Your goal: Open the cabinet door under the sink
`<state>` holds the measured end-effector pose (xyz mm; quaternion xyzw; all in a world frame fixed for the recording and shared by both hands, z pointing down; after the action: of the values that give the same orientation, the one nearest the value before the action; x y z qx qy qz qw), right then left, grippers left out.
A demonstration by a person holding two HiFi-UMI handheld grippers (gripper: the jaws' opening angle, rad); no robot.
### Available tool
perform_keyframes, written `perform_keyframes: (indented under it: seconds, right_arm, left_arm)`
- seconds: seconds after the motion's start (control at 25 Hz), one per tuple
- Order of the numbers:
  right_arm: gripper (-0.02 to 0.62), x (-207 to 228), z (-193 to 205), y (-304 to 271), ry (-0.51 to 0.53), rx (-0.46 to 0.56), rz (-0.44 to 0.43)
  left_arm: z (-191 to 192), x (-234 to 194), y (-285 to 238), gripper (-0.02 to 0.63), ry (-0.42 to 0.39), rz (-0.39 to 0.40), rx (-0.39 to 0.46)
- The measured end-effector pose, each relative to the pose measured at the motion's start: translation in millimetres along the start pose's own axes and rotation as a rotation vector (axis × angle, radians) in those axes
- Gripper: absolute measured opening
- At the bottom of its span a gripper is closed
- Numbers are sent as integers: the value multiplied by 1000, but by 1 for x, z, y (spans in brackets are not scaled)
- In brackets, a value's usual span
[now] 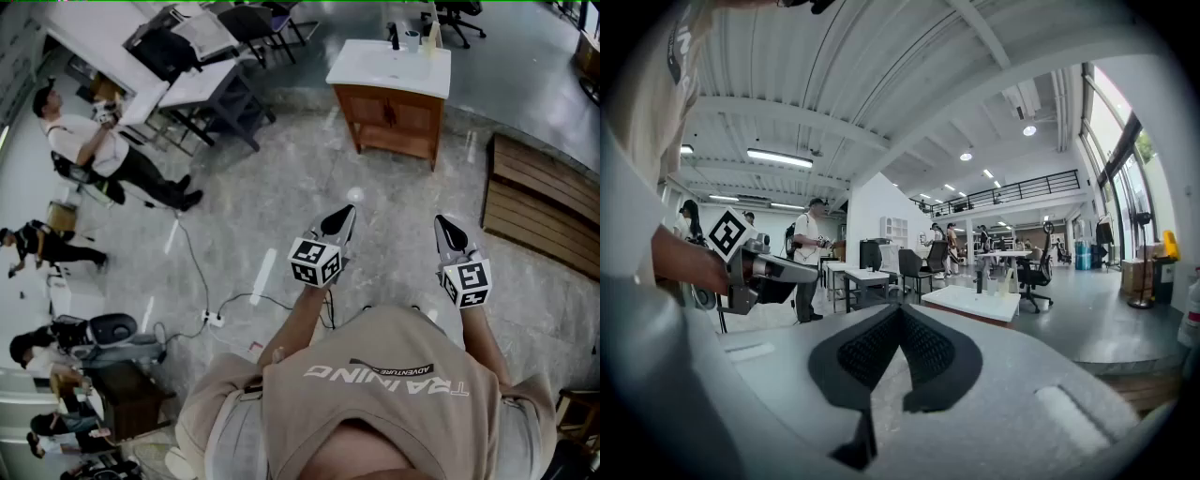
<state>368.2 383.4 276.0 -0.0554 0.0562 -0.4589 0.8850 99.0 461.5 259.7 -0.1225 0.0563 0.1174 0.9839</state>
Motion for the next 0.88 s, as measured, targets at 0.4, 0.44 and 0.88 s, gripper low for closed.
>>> perform_keyframes:
  seconds: [0.4,0.44,0.88]
  right_arm:
    - [0,19,19,9,-1,-5,-60]
    - [2,20,19,8,4,-7,-73]
    - [2,-6,39,-22,-20,-104,-147]
  left_arm:
    - [19,24,-25,15,52,-41,-8]
    - [21,26,-26,15,58,-47,-11]
    - [52,3,-7,15,123,-88,-58]
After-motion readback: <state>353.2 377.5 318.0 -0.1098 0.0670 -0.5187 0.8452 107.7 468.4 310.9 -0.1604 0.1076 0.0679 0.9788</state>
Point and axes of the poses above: the fingertips, and each gripper's own axes: y backward along the fingers, x to its right, z out of its underside, the point moved 8 cm from there along y, backward along the fingers, and after that the axes turned 3 degrees about y, right-handed, at the moved point
